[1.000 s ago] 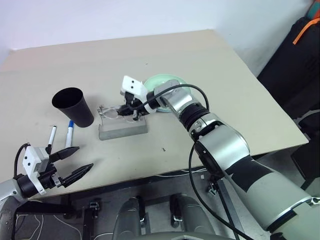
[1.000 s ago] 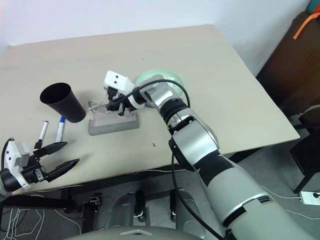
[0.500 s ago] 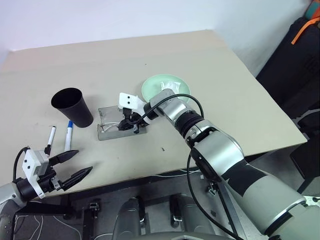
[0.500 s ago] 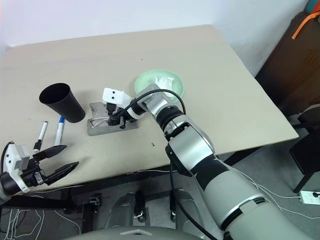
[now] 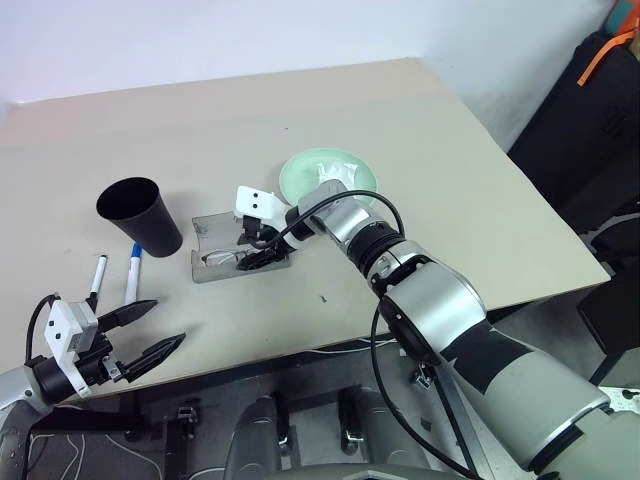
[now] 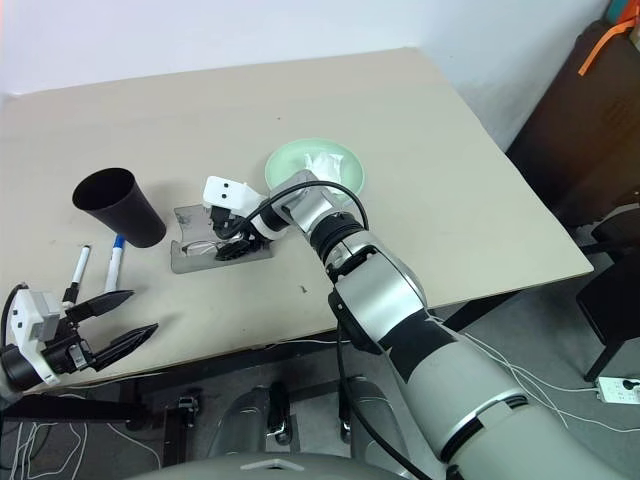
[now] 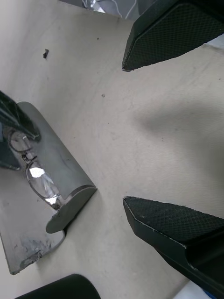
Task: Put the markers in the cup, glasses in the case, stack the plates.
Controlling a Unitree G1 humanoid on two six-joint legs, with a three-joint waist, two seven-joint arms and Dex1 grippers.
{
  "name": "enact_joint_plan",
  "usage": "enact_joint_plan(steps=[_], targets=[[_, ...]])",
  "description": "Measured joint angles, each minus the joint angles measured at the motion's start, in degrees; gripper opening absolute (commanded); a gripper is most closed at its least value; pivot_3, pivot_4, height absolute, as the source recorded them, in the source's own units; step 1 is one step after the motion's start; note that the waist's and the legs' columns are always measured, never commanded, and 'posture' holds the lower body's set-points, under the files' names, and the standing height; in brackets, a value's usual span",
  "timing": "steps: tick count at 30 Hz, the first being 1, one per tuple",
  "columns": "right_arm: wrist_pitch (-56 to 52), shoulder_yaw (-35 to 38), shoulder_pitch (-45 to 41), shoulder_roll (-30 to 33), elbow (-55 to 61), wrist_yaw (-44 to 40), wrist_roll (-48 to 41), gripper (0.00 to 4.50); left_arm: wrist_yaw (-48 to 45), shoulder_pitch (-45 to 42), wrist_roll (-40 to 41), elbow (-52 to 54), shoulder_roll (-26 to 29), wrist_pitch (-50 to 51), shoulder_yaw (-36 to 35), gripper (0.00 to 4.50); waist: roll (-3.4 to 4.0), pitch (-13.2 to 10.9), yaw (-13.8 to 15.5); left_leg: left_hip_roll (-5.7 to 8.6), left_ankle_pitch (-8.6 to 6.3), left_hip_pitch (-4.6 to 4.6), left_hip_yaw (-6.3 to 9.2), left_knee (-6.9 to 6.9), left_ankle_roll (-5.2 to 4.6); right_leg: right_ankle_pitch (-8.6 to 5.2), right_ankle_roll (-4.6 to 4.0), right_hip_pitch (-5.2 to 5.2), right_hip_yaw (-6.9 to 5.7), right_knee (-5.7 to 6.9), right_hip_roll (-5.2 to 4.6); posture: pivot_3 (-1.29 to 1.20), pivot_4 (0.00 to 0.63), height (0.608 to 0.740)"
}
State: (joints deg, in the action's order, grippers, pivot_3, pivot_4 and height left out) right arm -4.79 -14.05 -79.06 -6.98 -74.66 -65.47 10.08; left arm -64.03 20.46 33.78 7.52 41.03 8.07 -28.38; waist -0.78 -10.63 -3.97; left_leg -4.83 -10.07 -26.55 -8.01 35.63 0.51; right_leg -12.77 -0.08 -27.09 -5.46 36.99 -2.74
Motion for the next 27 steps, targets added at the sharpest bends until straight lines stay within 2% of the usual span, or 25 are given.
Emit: enact_joint_plan(steps=[3,8,11,19,27], targets=[[-0.91,1.63,-0.73,0.02,-0.05,0.25,-0.61,3.58,-0.04,-0.43,-0.08,-0.07,0.0,0.0,0.11,4.5,0.0,0.0,-0.02,0.0,0.0,-0.01,0.0,0.0,0.0,0.0,0.0,-0.01,0.0,0.0,0.0,0.0,0.15,0.74],[-6.11,9.39,-4.95,0.35,-0.15,0.52,-6.98,3.58,-0.05,-0.83,-0.26,-0.21,-0.07,-0.02,0.58,4.5,0.01,-0.01,-0.03,0.0,0.0,0.0,0.0,-0.01,0.0,0.0,0.0,-0.04,0.0,0.0,0.0,0.0,0.15,0.74],[-9.53,13.85,-6.75,1.2,-0.16,3.23,-10.31,2.97,-0.04,-1.1,-0.52,-0.22,-0.16,-0.07,0.62,4.5,0.0,0.0,-0.02,0.0,0.0,0.02,0.01,-0.01,0.0,0.0,-0.01,-0.13,0.0,-0.06,-0.02,0.0,0.15,0.74],[-13.49,19.76,-6.74,3.1,-1.98,16.74,-12.69,0.16,-0.17,-2.29,-0.7,-0.81,-0.51,-0.1,0.89,4.5,-0.01,0.01,-0.02,0.03,0.0,-0.02,-0.02,-0.2,0.0,0.01,0.0,0.01,-0.01,-0.21,-0.04,0.0,0.15,0.74],[-14.0,20.31,-3.88,2.64,-3.21,25.66,-11.81,0.07,-0.56,-3.4,-0.78,-1.21,-0.43,0.1,0.95,4.5,-0.01,0.01,-0.05,0.03,0.03,0.0,-0.05,-0.11,-0.03,0.09,0.19,0.07,-0.01,-0.11,0.06,0.0,0.15,0.74]])
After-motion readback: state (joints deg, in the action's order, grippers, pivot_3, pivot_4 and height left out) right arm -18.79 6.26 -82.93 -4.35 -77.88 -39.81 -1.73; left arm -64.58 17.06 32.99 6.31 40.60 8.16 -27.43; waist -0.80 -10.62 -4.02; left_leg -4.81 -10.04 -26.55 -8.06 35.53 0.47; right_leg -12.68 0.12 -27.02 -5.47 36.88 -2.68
